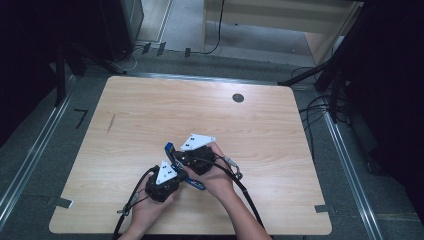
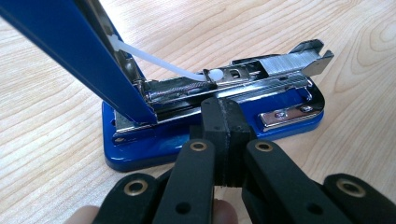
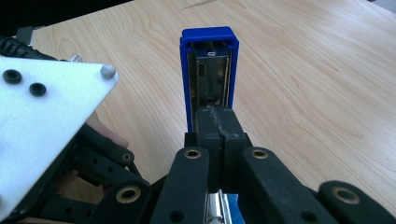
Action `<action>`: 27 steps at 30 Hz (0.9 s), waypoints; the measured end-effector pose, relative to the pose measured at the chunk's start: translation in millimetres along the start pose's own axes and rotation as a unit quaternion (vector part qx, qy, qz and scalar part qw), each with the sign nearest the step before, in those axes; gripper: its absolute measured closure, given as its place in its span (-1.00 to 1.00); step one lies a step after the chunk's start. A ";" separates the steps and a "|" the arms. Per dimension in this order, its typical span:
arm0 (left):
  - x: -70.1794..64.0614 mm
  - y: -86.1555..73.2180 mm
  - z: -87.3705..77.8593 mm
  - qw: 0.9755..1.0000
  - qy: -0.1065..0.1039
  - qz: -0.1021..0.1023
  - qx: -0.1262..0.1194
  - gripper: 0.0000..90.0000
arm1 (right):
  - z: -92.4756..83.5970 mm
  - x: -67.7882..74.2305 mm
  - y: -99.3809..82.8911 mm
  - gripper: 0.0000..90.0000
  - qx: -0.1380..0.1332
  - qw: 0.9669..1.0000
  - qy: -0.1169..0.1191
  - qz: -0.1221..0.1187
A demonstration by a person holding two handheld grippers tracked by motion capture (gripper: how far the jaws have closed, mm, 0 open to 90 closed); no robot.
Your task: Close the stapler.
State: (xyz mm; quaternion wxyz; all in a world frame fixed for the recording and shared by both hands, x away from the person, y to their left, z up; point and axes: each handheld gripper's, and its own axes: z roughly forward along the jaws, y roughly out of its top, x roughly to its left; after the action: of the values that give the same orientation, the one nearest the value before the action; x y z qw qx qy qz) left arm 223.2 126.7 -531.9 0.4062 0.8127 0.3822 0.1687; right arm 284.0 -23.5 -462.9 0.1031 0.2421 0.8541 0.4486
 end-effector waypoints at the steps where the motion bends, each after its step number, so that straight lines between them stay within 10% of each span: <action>1: 0.1 0.0 0.0 1.000 0.000 0.000 0.000 1.00 | -0.7 0.0 -0.6 1.00 -0.001 1.000 0.001 0.001; 27: 0.6 -0.1 0.2 1.000 -0.004 -0.002 -0.001 1.00 | -9.5 0.9 -14.5 1.00 -0.011 1.000 -0.002 0.014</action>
State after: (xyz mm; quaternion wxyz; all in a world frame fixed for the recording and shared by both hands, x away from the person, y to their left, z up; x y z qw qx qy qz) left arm 223.7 127.1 -532.1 0.4086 0.8124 0.3820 0.1647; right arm 274.8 -36.8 -469.2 0.1009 0.2533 0.8456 0.4589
